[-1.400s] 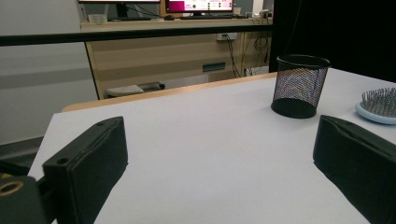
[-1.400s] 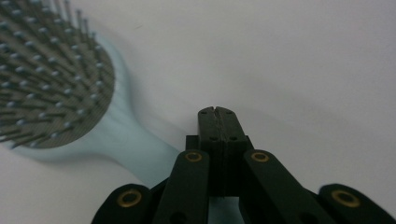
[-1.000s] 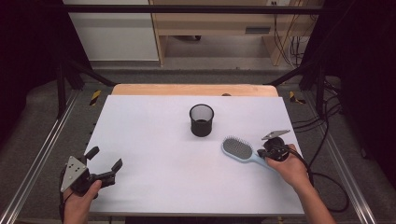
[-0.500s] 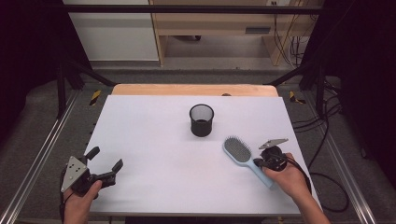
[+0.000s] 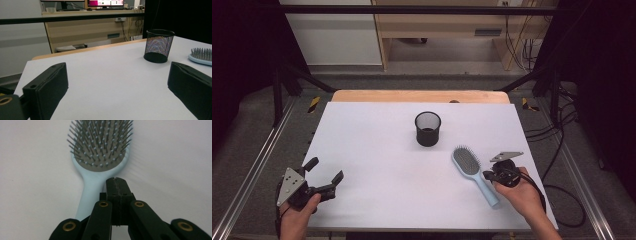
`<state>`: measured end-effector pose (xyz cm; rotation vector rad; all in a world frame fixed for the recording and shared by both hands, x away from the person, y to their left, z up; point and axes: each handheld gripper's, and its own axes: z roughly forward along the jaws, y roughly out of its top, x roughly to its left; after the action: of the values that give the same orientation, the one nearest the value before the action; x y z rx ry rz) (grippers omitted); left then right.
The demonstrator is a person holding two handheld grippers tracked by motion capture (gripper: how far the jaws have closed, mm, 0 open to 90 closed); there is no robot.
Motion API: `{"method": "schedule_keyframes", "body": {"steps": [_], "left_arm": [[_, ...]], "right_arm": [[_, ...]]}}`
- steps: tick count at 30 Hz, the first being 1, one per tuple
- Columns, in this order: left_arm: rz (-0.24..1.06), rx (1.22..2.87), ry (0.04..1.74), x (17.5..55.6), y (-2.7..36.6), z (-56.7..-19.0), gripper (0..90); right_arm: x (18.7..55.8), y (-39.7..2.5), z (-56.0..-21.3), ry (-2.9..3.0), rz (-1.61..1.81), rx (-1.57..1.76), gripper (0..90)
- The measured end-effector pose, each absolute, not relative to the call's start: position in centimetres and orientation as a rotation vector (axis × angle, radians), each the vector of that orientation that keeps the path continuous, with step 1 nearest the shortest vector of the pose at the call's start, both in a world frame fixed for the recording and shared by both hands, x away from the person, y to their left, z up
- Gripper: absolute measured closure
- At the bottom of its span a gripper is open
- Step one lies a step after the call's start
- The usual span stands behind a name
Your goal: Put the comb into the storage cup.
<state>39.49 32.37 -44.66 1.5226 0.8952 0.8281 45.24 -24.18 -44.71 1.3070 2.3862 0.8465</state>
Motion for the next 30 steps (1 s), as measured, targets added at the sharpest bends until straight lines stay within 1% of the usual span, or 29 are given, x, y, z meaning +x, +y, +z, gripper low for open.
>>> {"method": "schedule_keyframes", "body": {"steps": [1, 3, 6, 11, 13, 14, 15, 18, 19, 22, 25, 27, 30], "left_arm": [[0.828, 1.523, 0.895, 39.5, 32.4, -44.7, 3.1], [0.827, 1.525, 0.895, 39.5, 32.3, -44.7, 3.1], [0.828, 1.530, 0.892, 39.5, 32.2, -44.7, 3.1], [0.828, 1.527, 0.894, 39.4, 32.3, -44.7, 3.0], [0.827, 1.525, 0.895, 39.4, 32.3, -44.7, 3.1], [0.826, 1.525, 0.894, 39.4, 32.3, -44.7, 3.0], [0.826, 1.527, 0.894, 39.4, 32.3, -44.7, 3.0], [0.825, 1.527, 0.894, 39.5, 32.3, -44.7, 3.0], [0.825, 1.527, 0.895, 39.5, 32.3, -44.7, 3.0], [0.824, 1.529, 0.896, 39.5, 32.3, -44.7, 3.0], [0.825, 1.528, 0.897, 39.5, 32.3, -44.7, 3.0], [0.824, 1.529, 0.897, 39.5, 32.3, -44.7, 3.0], [0.825, 1.529, 0.897, 39.5, 32.3, -44.7, 3.0]], "right_arm": [[45.0, -24.2, -44.5, 2.370, 0.861, 1.306, 88.4], [44.5, -24.1, -44.1, 2.353, 0.898, 1.316, 78.2], [43.8, -23.6, -43.7, 2.355, 0.939, 1.299, 65.8], [43.3, -22.5, -43.9, 2.350, 0.940, 1.287, 40.0], [43.3, -22.2, -44.2, 2.346, 0.919, 1.286, 31.3], [43.3, -22.0, -44.6, 2.339, 0.902, 1.296, 22.8], [43.3, -22.0, -44.6, 2.339, 0.902, 1.296, 22.8], [43.5, -21.9, -45.2, 2.347, 0.877, 1.331, 15.6], [43.5, -21.8, -45.4, 2.355, 0.880, 1.336, 14.3], [43.6, -21.7, -45.8, 2.377, 0.872, 1.351, 19.8], [43.7, -21.6, -46.0, 2.396, 0.845, 1.350, 32.4], [43.8, -21.6, -46.0, 2.398, 0.840, 1.357, 38.3], [44.2, -21.5, -46.1, 2.400, 0.822, 1.367, 50.4]]}}
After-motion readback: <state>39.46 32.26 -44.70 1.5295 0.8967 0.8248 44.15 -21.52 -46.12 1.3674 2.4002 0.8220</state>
